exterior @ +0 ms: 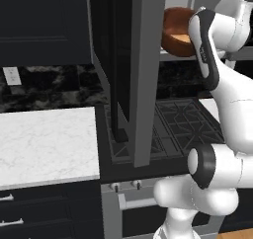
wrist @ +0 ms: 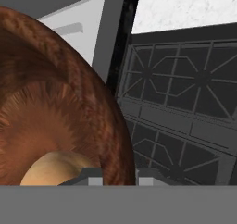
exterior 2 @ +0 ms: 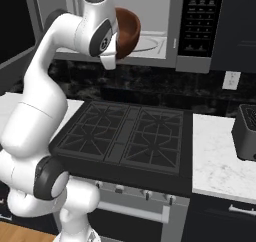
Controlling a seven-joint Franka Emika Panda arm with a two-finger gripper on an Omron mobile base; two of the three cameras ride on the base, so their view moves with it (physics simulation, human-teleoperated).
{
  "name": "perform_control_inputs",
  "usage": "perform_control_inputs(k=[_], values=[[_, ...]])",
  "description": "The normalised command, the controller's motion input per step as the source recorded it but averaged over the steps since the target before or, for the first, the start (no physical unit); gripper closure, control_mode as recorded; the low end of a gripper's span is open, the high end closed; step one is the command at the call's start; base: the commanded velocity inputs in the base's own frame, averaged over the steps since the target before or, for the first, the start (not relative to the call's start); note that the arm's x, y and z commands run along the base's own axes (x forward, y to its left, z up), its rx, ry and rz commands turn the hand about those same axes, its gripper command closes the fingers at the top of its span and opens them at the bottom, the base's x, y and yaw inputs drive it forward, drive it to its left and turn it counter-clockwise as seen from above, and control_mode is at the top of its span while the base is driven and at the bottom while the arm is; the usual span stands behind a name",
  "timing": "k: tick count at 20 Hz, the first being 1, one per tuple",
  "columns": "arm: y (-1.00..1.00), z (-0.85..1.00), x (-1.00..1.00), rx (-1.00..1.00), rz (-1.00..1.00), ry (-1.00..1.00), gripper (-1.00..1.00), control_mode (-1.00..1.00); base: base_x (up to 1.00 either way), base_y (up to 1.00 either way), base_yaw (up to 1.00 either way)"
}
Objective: Pick the squash from the sink and place it in the bowl. Then pick the bowl and place it in the microwave. Then close the microwave door and press the start button.
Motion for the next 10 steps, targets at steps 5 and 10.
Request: perform_control_inputs(k=[5, 10], values=[[0.18, 0.05, 0.61, 0.00, 0.00, 0.00, 1.00, -1.00, 0.00, 0.00, 0.00], [0.09, 0.09, 0.65, 0.01, 0.00, 0.00, 1.00, -1.00, 0.00, 0.00, 0.00]])
